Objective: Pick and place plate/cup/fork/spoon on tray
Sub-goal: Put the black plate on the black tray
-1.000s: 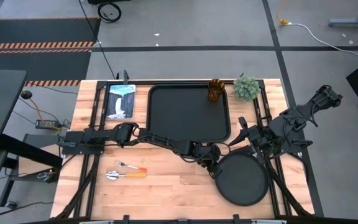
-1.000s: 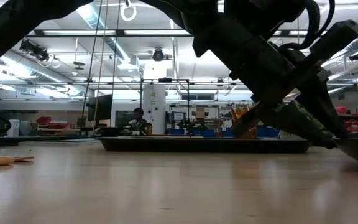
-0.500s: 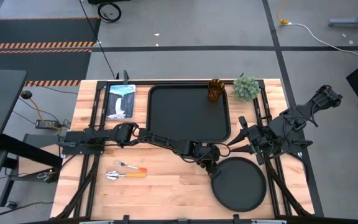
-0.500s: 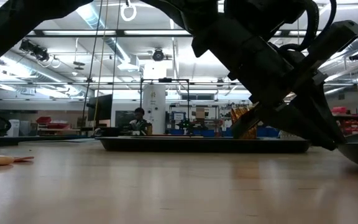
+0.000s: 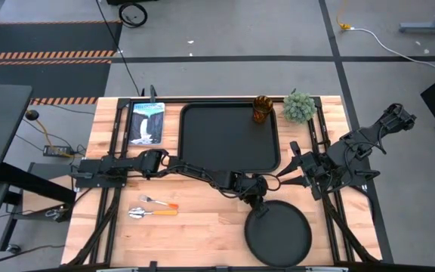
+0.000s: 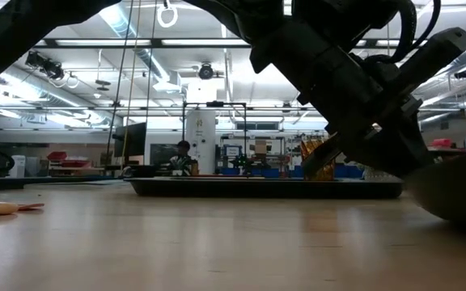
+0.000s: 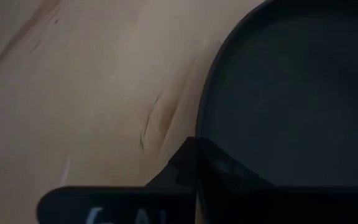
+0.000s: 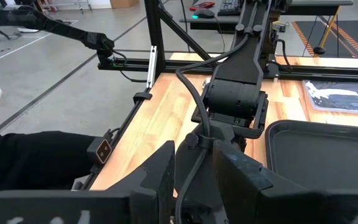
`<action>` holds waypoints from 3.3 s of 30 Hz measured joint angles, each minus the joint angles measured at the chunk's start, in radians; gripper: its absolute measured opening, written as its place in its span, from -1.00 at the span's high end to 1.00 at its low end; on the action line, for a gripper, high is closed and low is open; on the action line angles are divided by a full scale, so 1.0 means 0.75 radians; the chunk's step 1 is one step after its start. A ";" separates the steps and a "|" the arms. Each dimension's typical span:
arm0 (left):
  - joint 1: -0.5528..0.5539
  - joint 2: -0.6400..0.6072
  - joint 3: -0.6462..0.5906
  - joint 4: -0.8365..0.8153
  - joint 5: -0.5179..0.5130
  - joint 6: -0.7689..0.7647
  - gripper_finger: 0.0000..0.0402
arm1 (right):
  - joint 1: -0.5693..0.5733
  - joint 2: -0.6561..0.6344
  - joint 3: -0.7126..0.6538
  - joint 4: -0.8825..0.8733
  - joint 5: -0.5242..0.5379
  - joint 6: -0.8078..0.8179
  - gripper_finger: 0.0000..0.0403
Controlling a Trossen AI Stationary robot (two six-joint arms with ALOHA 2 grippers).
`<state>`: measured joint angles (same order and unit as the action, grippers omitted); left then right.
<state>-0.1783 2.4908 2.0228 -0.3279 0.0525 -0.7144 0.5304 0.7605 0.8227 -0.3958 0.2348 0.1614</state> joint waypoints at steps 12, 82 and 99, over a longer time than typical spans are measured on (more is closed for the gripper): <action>0.026 -0.043 -0.002 -0.025 -0.026 0.073 0.97 | 0.000 -0.001 0.000 -0.001 -0.001 0.001 0.42; 0.545 -0.331 0.000 -0.736 -0.189 0.574 1.00 | -0.001 -0.001 -0.001 0.008 0.000 0.025 0.42; 0.749 -0.254 -0.002 -0.790 -0.181 0.631 1.00 | 0.000 -0.001 -0.001 0.019 0.009 0.025 0.42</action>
<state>0.3837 2.3006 2.0210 -0.9206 -0.0830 -0.2414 0.5303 0.7596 0.8223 -0.3818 0.2417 0.1800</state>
